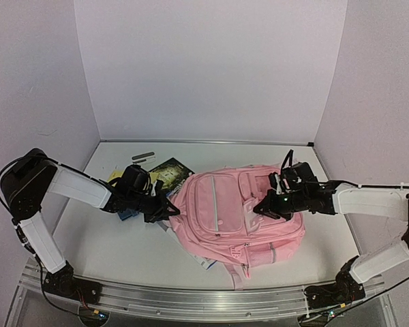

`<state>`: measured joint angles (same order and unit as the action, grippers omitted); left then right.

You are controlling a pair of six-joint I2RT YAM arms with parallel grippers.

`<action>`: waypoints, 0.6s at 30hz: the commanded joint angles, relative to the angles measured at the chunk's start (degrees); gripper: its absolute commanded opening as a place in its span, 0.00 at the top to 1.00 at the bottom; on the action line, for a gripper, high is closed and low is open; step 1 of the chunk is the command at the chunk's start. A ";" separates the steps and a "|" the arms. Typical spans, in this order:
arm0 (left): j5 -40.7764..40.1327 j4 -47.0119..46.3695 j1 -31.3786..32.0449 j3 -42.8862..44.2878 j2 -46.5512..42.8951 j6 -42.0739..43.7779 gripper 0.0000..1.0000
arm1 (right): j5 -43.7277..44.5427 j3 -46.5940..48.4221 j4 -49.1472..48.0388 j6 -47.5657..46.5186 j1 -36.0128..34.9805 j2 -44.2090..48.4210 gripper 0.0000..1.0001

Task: Pack the student bag
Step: Adjust the student bag at the center of the board.

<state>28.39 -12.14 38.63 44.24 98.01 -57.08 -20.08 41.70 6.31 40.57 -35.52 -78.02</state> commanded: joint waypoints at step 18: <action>0.53 -3.81 2.84 6.14 0.50 1.64 0.99 | 3.88 8.91 -9.30 4.34 -10.86 -8.22 0.97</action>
<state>28.12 -12.22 40.24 47.13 99.88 -56.98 -14.89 47.03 3.64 43.12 -44.50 -84.96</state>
